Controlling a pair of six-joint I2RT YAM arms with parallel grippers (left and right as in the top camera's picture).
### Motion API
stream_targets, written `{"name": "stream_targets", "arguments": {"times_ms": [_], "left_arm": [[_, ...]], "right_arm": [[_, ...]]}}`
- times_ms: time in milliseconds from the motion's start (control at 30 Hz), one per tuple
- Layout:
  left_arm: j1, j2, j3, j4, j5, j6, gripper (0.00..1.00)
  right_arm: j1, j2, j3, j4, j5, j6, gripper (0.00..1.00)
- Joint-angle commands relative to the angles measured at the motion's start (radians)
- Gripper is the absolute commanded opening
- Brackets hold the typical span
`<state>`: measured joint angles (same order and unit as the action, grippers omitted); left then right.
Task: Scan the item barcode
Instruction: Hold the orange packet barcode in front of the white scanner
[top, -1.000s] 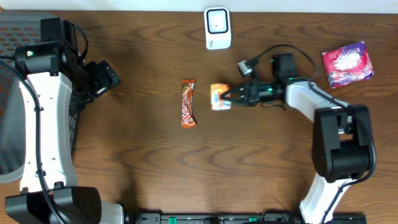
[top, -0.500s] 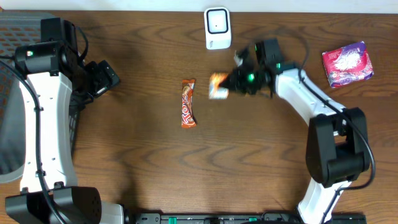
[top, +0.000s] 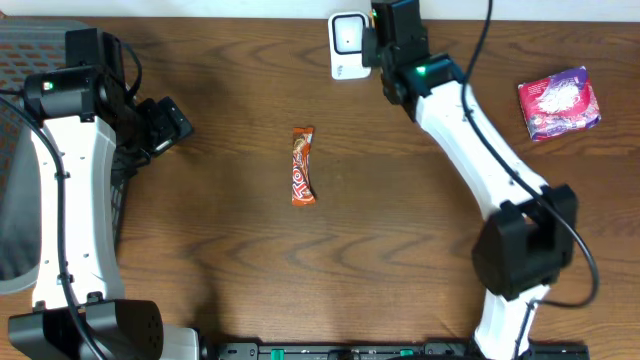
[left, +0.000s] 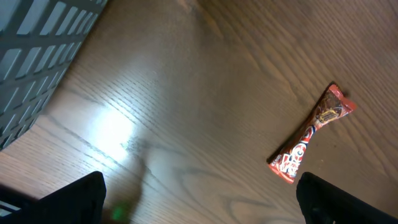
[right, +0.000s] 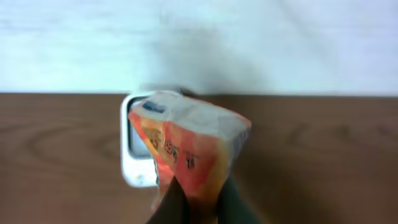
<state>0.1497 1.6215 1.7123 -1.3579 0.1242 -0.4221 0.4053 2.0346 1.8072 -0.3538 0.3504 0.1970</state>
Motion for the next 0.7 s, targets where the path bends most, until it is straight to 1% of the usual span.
{"name": "stream_targets", "arguments": {"times_ms": [0,33,100,200,267,333,467,600,667], "left_arm": [[0.002,0.006,-0.005,-0.003,-0.013,-0.001,0.98],[0.002,0.006,-0.005,-0.003,-0.013,-0.001,0.98],[0.002,0.006,-0.005,-0.003,-0.013,-0.001,0.98],[0.002,0.006,-0.005,-0.003,-0.013,-0.001,0.98],[0.002,0.006,-0.005,-0.003,-0.013,-0.001,0.98],[0.002,0.006,-0.005,-0.003,-0.013,-0.001,0.98],[0.002,0.006,-0.005,-0.003,-0.013,-0.001,0.98],[0.002,0.006,-0.005,-0.003,-0.013,-0.001,0.98],[0.002,0.006,-0.005,-0.003,-0.013,-0.001,0.98]], "right_arm": [[0.011,0.111,0.012,0.129,0.086,-0.213,0.01],[0.02,0.14,0.012,0.212,0.094,-0.314,0.01],[0.035,0.18,0.012,0.314,0.119,-0.463,0.01],[0.059,0.24,0.012,0.409,0.197,-0.607,0.01],[0.071,0.275,0.012,0.442,0.253,-0.652,0.01],[0.079,0.297,0.012,0.447,0.286,-0.646,0.01],[0.084,0.299,0.012,0.449,0.354,-0.538,0.01],[0.056,0.254,0.014,0.445,0.363,-0.437,0.01],[0.031,0.218,0.014,0.416,0.362,-0.397,0.01]]}}
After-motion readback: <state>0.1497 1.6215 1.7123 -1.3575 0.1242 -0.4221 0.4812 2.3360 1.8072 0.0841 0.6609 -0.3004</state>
